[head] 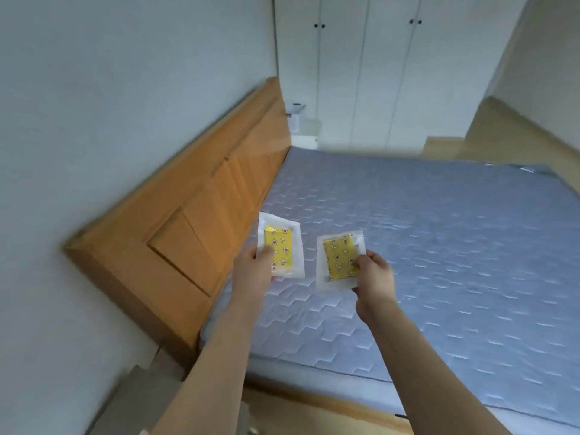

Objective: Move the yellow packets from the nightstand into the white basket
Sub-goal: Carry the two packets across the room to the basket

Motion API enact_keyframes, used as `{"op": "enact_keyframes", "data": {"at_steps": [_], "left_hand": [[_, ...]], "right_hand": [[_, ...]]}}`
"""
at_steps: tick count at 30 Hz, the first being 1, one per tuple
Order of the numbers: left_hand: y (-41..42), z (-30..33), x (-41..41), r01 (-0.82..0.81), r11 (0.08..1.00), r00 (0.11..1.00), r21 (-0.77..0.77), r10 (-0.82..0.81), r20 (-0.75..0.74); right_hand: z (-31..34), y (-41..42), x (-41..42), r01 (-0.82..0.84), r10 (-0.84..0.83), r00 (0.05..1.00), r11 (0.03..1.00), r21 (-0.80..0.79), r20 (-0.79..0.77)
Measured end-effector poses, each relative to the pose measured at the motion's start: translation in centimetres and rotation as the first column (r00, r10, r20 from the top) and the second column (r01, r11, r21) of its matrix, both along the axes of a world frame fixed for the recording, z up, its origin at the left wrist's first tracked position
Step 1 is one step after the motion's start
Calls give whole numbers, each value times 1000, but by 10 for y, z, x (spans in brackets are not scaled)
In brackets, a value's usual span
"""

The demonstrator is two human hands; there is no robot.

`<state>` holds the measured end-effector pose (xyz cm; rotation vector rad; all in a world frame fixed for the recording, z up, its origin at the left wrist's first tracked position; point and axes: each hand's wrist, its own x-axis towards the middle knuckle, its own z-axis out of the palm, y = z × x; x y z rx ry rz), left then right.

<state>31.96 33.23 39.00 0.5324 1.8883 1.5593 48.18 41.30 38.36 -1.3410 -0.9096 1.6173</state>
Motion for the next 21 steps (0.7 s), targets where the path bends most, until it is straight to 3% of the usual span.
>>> {"op": "enact_keyframes", "data": {"at_steps": [3,10,21], "left_hand": [[44,13,71,134,991,990,25,-133,-45],[124,20,279,402,913,915,64,-403,5],[202,30,615,706,696,683,133,-718,130]], "right_hand": [[8,19,79,143,-142,988,990,5,-57],[19,50,302,422,-420,903,907,3,-85],[37,54,624,749,-744,652,662,-29,-147]]}}
